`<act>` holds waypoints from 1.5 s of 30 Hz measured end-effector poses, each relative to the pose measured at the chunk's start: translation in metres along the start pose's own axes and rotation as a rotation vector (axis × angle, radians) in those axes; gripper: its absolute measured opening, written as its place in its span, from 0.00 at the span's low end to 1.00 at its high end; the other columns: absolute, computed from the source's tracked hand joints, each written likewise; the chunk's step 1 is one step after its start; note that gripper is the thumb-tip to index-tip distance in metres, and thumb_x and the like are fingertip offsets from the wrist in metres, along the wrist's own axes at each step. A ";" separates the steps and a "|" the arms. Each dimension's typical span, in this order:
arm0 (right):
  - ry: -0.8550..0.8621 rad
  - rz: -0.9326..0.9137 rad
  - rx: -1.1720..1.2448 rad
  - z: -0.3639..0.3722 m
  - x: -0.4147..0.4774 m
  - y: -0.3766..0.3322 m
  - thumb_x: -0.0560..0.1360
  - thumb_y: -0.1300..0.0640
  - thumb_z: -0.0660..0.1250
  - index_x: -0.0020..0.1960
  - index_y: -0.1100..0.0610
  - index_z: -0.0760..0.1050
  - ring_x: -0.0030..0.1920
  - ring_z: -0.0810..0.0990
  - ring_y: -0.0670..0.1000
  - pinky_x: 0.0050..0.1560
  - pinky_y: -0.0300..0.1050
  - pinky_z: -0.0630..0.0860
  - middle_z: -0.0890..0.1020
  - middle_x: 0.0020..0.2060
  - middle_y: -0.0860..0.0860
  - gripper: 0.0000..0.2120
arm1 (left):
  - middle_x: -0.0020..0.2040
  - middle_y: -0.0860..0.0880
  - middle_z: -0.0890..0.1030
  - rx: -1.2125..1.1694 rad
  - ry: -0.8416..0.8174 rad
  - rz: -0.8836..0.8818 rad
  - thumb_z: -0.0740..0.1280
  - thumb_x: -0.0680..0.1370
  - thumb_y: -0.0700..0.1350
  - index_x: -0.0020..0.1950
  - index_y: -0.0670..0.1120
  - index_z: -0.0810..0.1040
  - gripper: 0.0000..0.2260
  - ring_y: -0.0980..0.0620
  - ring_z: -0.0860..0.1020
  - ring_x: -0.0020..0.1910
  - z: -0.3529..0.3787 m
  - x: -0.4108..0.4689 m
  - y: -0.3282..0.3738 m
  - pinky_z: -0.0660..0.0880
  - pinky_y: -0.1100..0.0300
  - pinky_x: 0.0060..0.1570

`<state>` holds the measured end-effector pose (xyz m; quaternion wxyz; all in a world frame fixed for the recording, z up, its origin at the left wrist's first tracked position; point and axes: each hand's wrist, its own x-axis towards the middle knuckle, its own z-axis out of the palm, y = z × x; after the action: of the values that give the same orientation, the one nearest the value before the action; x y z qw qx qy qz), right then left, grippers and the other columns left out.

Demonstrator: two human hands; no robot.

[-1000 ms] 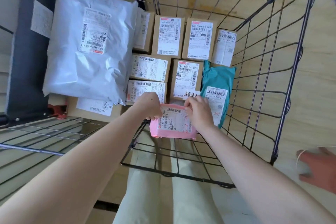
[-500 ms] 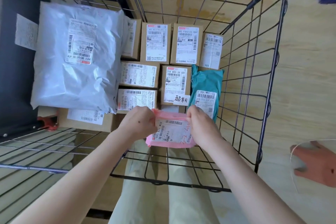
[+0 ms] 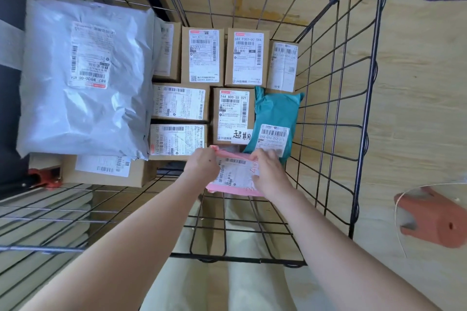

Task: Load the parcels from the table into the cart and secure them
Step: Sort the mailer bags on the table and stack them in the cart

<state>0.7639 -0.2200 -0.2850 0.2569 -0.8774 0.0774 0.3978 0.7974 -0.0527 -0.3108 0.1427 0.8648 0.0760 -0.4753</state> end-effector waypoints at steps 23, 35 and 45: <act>-0.013 -0.293 -0.815 0.033 0.021 0.012 0.64 0.54 0.77 0.77 0.58 0.51 0.63 0.66 0.55 0.63 0.47 0.67 0.64 0.63 0.56 0.50 | 0.39 0.48 0.72 0.496 -0.004 0.416 0.67 0.78 0.46 0.65 0.44 0.62 0.20 0.46 0.74 0.39 -0.010 -0.002 0.000 0.71 0.56 0.34; -0.009 -0.018 -0.628 0.018 0.006 0.025 0.65 0.61 0.77 0.72 0.59 0.54 0.65 0.69 0.56 0.56 0.47 0.75 0.62 0.65 0.55 0.45 | 0.73 0.37 0.55 0.894 0.235 0.662 0.69 0.74 0.57 0.76 0.41 0.47 0.43 0.38 0.61 0.69 0.012 0.000 0.005 0.64 0.49 0.65; 0.030 0.043 -0.633 0.010 0.014 0.034 0.68 0.66 0.72 0.73 0.58 0.55 0.55 0.76 0.54 0.53 0.47 0.73 0.61 0.67 0.56 0.39 | 0.71 0.37 0.56 0.955 0.249 0.582 0.66 0.71 0.67 0.75 0.38 0.50 0.47 0.38 0.63 0.67 0.022 0.006 0.013 0.62 0.45 0.66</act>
<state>0.7551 -0.2435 -0.3138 -0.0387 -0.9176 -0.0280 0.3945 0.7858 -0.0718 -0.3247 -0.1490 0.8681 -0.3722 -0.2925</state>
